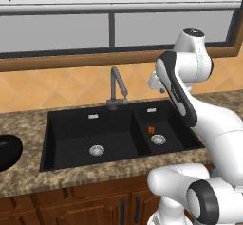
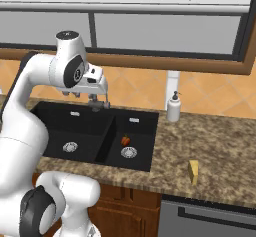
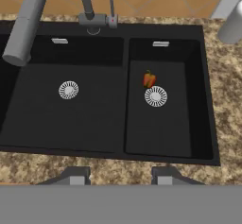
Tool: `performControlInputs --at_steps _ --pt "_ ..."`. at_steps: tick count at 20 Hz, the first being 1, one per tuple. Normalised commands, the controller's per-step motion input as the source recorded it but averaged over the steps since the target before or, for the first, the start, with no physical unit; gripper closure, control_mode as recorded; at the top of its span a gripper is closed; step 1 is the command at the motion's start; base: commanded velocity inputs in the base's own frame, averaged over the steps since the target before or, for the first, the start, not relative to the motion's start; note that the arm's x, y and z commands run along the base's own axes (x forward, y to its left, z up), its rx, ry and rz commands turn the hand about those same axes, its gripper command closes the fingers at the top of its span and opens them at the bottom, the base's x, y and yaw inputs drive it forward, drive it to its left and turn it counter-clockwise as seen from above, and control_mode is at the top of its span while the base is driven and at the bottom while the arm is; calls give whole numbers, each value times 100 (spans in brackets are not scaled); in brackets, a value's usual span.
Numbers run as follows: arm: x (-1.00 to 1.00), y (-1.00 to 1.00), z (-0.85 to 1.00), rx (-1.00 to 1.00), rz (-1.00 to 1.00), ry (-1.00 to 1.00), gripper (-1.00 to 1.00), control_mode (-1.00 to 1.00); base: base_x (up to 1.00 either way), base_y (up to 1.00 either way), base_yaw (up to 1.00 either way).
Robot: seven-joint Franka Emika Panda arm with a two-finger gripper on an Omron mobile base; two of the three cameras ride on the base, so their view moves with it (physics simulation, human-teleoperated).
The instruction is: Pick the bell pepper from the sink and place it in the bowl. Then pick the bowl and place it in the microwave. Then close the microwave door and press the start button.
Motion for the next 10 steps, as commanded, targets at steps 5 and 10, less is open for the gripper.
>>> performControlInputs --at_steps 5,10 --pt "-29 -7 -14 0 0 -1 -100 -100 0 0 0" --pt "-6 -31 -65 0 -3 2 -100 -100 0 0 0"
